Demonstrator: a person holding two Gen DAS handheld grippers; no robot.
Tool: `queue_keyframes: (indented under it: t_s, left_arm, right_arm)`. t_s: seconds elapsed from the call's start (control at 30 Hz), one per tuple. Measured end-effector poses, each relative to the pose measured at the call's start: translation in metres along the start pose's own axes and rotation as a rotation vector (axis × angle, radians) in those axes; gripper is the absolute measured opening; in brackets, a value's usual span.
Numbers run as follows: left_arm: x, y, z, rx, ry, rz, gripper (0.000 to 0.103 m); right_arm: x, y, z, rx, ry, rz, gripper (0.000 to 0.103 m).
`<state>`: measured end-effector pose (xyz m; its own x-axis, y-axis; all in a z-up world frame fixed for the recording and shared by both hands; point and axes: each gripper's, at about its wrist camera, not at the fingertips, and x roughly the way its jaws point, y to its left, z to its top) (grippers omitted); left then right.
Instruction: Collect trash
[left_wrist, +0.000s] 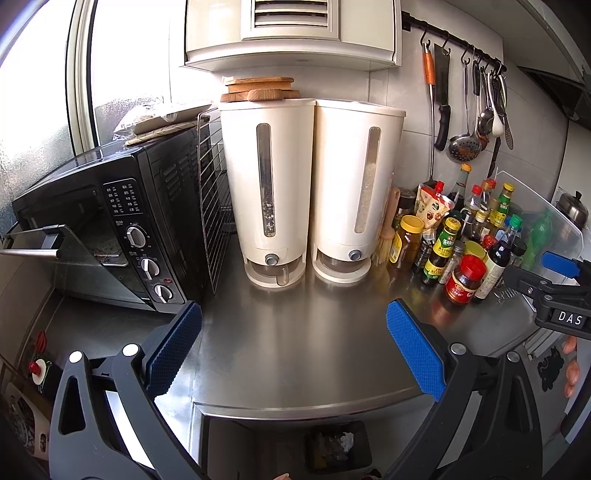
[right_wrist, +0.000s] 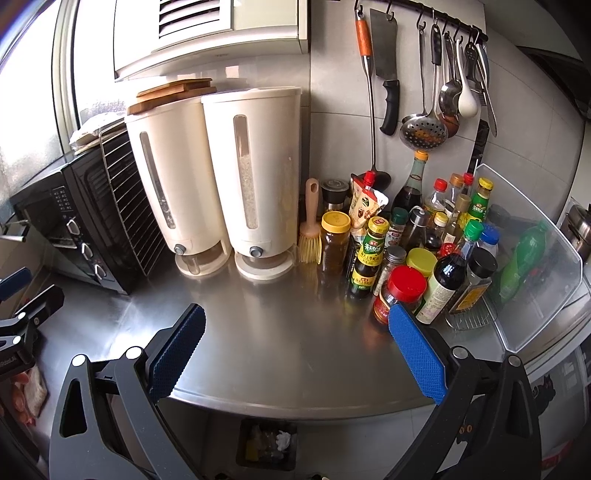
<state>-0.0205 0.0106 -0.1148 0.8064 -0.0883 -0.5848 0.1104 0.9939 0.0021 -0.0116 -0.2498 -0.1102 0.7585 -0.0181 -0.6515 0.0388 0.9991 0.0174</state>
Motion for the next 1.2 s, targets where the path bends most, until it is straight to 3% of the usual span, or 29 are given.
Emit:
queue_keyframes:
  t_s: [0.47, 0.7, 1.2]
  left_arm:
    - [-0.003, -0.001, 0.0, 0.002, -0.007, -0.004, 0.095]
    - [-0.008, -0.003, -0.001, 0.022, -0.037, 0.039, 0.095]
    - [-0.008, -0.002, 0.001, 0.018, -0.034, 0.017, 0.095]
  right_arm:
    - [-0.003, -0.002, -0.001, 0.009, 0.0, -0.002, 0.1]
    - [-0.002, -0.002, -0.002, 0.007, 0.002, -0.002, 0.1]
    - [0.001, -0.003, -0.003, 0.034, 0.013, -0.008, 0.1]
